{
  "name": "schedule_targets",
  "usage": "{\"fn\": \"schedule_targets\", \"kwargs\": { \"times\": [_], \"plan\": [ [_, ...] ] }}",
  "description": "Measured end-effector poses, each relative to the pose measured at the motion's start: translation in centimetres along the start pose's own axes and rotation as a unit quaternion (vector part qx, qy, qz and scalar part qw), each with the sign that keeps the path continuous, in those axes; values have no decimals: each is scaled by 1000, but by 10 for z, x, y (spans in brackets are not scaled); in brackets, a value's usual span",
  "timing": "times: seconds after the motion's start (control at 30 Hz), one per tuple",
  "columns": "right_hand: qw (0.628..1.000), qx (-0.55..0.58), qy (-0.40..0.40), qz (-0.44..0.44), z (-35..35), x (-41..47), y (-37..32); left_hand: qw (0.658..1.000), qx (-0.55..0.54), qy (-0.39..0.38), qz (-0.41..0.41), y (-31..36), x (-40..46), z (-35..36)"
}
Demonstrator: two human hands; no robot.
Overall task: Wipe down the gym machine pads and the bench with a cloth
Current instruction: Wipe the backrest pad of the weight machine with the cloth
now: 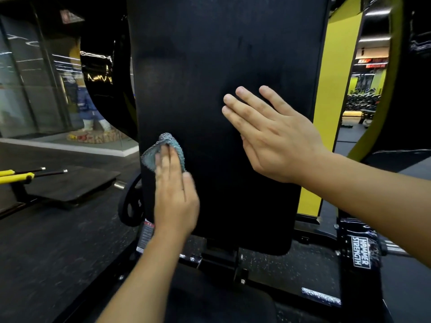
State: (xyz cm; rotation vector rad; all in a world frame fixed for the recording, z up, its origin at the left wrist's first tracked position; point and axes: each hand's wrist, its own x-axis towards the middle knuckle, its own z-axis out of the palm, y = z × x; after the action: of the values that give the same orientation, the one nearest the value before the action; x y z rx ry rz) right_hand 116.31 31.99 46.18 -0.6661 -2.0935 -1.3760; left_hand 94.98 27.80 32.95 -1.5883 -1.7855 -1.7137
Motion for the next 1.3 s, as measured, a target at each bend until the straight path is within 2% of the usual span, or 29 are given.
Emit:
{"fn": "schedule_targets", "kwargs": {
  "times": [0.07, 0.2, 0.27, 0.33, 0.37, 0.4, 0.47, 0.53, 0.63, 0.77, 0.97, 1.1, 1.17, 1.3],
  "plan": [
    [1000, -2, 1, 1, 1, 0, 0, 999, -38, 25, -27, 30, -15, 21],
    [1000, 7, 9, -9, 2, -2, 3, 994, -22, -36, 97, 84, -78, 63],
    [1000, 11, 4, -19, 1, -4, 6, 987, 1, -67, 147, 81, -85, 61],
    [1000, 12, 10, -23, 1, -5, 7, 966, 50, -70, 245, 53, -62, 46],
    [1000, 13, 15, -21, 1, -4, 6, 958, 79, -62, 268, 36, -44, 37],
    [1000, 14, 18, -19, 1, -3, 6, 962, 97, -41, 250, 20, -25, 27],
    [1000, 18, 17, -16, 0, -2, 4, 986, 101, 6, 129, 0, 15, 4],
    [1000, 20, 18, -13, 0, -1, 3, 995, 88, 0, 46, -9, 39, -10],
    [1000, 13, 13, -14, -1, -1, 2, 998, 59, 9, 20, -6, 39, -10],
    [1000, -5, -7, -23, -1, -2, 2, 998, 8, 35, -61, -6, 6, 6],
    [999, -9, -17, -29, 0, -2, 2, 987, 14, -3, -163, -21, -75, 20],
    [999, -9, -15, -31, 0, -2, 2, 972, -20, 10, -236, -11, -82, 28],
    [1000, -6, -7, -30, 0, -2, 2, 966, -61, 34, -247, 0, -61, 27],
    [1000, -5, 4, -28, 3, -1, 1, 987, -42, 43, -147, 21, 11, 11]
  ]
}}
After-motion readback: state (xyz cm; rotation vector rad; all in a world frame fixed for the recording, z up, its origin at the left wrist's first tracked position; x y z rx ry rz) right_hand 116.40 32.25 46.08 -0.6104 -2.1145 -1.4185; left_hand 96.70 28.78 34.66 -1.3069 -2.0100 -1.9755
